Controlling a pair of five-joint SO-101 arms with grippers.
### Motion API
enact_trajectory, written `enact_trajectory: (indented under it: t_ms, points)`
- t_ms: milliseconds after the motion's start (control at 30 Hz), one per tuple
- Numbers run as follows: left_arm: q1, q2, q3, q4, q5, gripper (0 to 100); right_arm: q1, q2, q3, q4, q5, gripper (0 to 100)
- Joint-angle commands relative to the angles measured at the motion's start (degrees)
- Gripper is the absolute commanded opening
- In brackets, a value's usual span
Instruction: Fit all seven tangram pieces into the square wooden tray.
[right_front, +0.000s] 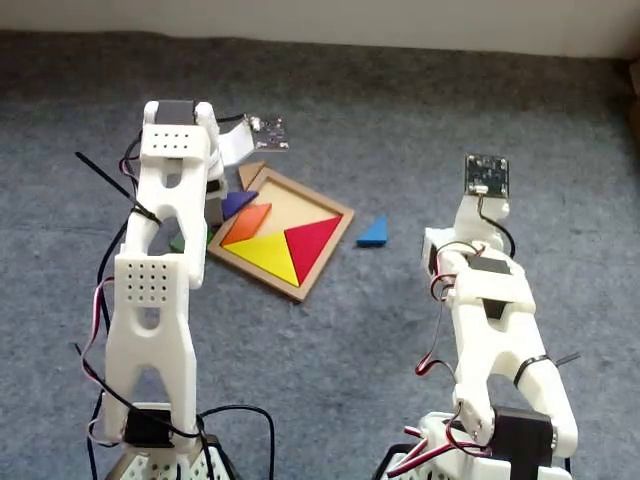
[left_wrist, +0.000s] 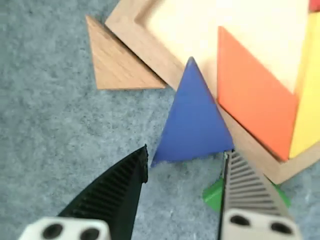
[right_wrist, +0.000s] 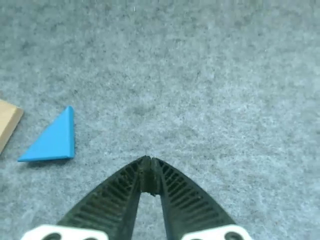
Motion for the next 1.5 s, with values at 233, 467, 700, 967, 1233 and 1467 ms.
enact_trajectory:
  t_ms: [233,467,700,967,1233,1467]
  points:
    - [4.70,0.66,-0.48,-0.44,1.05,17,-0.40,-2.51,-0.13,-1.54,-0.09,1.0]
    - [6.29,0.13,-0.84,-0.26,5.89,11,-0.40,-2.51,-0.13,-1.54,-0.09,1.0]
    - [9.89,-0.84,-9.80,3.96,12.40,10,-0.31,-2.51,-0.13,-1.54,-0.09,1.0]
    - [12.62,-0.84,-18.68,5.89,21.63,10,-0.22,-2.51,-0.04,-1.54,-0.09,1.0]
    - [11.03,-0.31,-21.85,5.63,32.70,27,-0.22,-2.51,-0.04,-1.54,-0.09,1.0]
    - [10.86,7.43,-22.37,5.36,33.49,22,-0.13,-2.51,-0.04,-1.54,-0.09,1.0]
